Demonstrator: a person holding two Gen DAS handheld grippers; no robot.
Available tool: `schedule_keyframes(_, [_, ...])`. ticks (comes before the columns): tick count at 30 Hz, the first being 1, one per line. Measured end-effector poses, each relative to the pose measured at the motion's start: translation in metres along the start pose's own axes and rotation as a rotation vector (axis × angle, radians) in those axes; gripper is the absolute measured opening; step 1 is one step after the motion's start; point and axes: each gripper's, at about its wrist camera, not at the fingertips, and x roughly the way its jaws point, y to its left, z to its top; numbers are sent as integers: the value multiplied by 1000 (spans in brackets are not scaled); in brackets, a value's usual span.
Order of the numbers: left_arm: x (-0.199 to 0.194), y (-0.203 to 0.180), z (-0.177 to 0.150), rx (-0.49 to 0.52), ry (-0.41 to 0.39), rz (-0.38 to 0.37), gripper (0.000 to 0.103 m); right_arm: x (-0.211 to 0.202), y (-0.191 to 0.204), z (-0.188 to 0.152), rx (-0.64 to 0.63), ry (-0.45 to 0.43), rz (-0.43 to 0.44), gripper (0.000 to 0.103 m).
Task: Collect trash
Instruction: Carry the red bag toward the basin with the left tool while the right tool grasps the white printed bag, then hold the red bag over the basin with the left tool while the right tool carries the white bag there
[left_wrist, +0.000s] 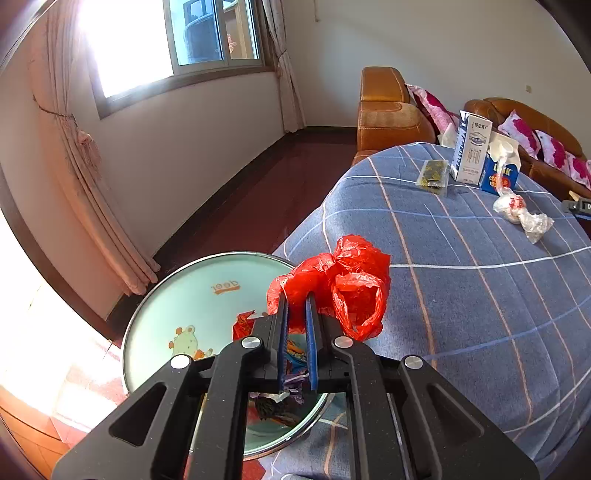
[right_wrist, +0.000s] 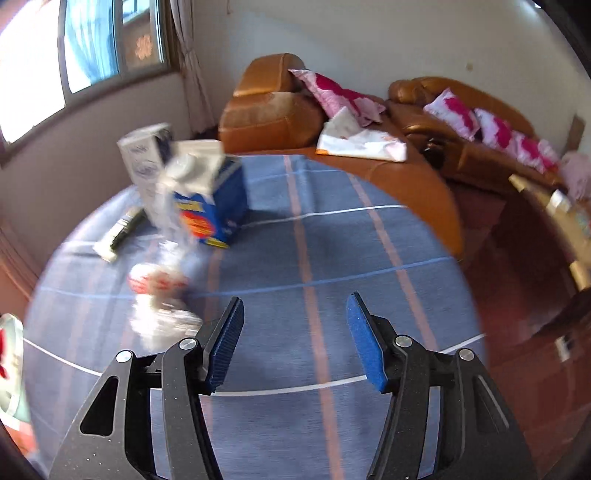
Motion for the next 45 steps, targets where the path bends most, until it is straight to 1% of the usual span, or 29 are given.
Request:
schedule_keyframes(1, [-1, 0, 1, -1, -4, 8, 8, 1, 6, -1, 37, 3, 39, 58])
schedule_keyframes(2, [-2, 1, 3, -1, -11, 15, 8, 1, 11, 0, 60, 3, 58, 58])
schedule_keyframes(5, [-5, 4, 4, -5, -17, 18, 8, 10, 29, -1, 135, 13, 92, 58])
schedule_keyframes(7, [-7, 6, 4, -6, -19, 19, 9, 21, 38, -4, 205, 61, 130, 58])
schedule_keyframes(9, [-6, 9, 2, -9, -16, 17, 9, 30, 46, -9, 228, 100, 138, 58])
schedule_keyframes(10, [-6, 10, 1, -12, -13, 15, 9, 33, 49, -11, 231, 115, 140, 56])
schedule_keyframes(12, [-5, 12, -1, -18, -9, 12, 9, 42, 51, -15, 249, 153, 163, 47])
schedule_keyframes(13, [-4, 13, -2, -21, -7, 9, 9, 42, 51, -16, 243, 145, 163, 41])
schedule_keyframes(14, [-4, 14, -3, -24, -5, 7, 9, 41, 52, -16, 232, 145, 171, 27])
schedule_keyframes(15, [-4, 15, -3, -26, -4, 7, 9, 41, 54, -16, 218, 151, 192, 24])
schedule_keyframes(16, [-4, 16, -3, -27, -4, 8, 9, 39, 56, -15, 200, 147, 195, 18])
schedule_keyframes(17, [-5, 17, -3, -28, -4, 9, 9, 34, 60, -14, 160, 135, 193, 15])
schedule_keyframes(19, [-9, 19, -4, -24, -9, 16, 9, 25, 65, -16, 108, 103, 193, 12])
schedule_keyframes(23, [-17, 22, -5, -16, -16, 48, 9, -7, 78, -21, -16, -8, 218, 11])
schedule_keyframes(25, [-20, 22, -8, -10, -13, 65, 9, -28, 91, -22, -89, -66, 247, 11])
schedule_keyframes(27, [-23, 25, -13, -11, -4, 85, 9, -45, 108, -24, -173, -116, 252, 11])
schedule_keyframes(29, [-26, 29, -18, -11, 5, 113, 9, -52, 117, -23, -220, -128, 287, 12])
schedule_keyframes(31, [-29, 34, -23, -7, 12, 149, 9, -57, 137, -28, -284, -143, 301, 11])
schedule_keyframes(32, [-31, 39, -26, -7, 18, 170, 9, -59, 147, -30, -310, -143, 334, 11])
schedule_keyframes(38, [-41, 64, -32, -30, 29, 268, 9, -62, 190, -48, -431, -137, 422, 12])
schedule_keyframes(45, [-43, 72, -37, -26, 35, 325, 9, -75, 234, -64, -547, -153, 501, 12])
